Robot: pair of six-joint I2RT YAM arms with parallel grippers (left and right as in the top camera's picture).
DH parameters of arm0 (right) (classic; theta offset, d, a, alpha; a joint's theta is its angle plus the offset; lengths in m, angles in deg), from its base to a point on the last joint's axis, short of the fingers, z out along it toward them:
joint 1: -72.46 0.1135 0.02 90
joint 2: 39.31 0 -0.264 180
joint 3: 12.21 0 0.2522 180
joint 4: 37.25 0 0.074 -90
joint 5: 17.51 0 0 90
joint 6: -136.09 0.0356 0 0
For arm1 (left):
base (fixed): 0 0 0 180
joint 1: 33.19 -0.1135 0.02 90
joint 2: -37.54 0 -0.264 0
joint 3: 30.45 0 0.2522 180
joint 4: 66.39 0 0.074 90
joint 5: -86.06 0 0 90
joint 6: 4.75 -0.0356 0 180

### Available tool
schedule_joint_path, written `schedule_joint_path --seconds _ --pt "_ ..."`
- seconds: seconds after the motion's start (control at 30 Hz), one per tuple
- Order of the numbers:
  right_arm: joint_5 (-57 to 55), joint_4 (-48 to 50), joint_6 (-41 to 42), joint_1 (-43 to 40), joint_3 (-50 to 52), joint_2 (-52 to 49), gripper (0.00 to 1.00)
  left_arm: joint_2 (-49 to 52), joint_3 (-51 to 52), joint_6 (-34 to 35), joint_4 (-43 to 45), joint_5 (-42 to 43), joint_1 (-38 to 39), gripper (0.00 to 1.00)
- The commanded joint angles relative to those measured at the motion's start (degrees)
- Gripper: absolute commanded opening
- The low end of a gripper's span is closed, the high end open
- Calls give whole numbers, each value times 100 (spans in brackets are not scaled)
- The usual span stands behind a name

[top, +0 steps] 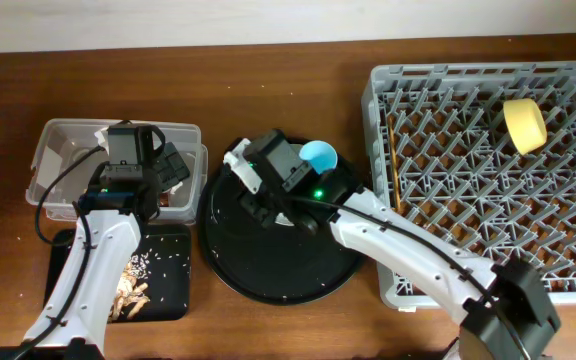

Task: Sort waste into correct bins and load items into the dishwasher rack
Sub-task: 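Grasp the pink cup with the right gripper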

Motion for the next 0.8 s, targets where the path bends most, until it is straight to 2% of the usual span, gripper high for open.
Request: schedule_joint_path --seconds 0.0,0.13,0.33,0.43,0.53,0.57,0.63,0.77 --pt "-179 245 -326 35 15 -428 51 -17 -17 -96 0 -61 -26 99" --pt "-201 866 -367 33 13 -822 51 -17 -17 -96 0 -61 -26 99" --pt "-199 732 -339 31 13 -822 51 -17 -17 -96 0 -61 -26 99" --pt "-199 389 -343 31 24 -964 45 -17 -17 -96 0 -61 -26 99" --pt "-199 417 -343 31 24 -1209 45 -17 -17 -96 0 -61 -26 99" --pt "-201 501 -343 31 22 -1185 42 -17 -17 -96 0 -61 -26 99" --pt "-267 494 -343 31 17 -1187 27 -17 -17 -96 0 -61 -26 99" --pt "-264 503 -343 31 -70 -1097 25 -17 -17 -96 0 -61 -26 99"
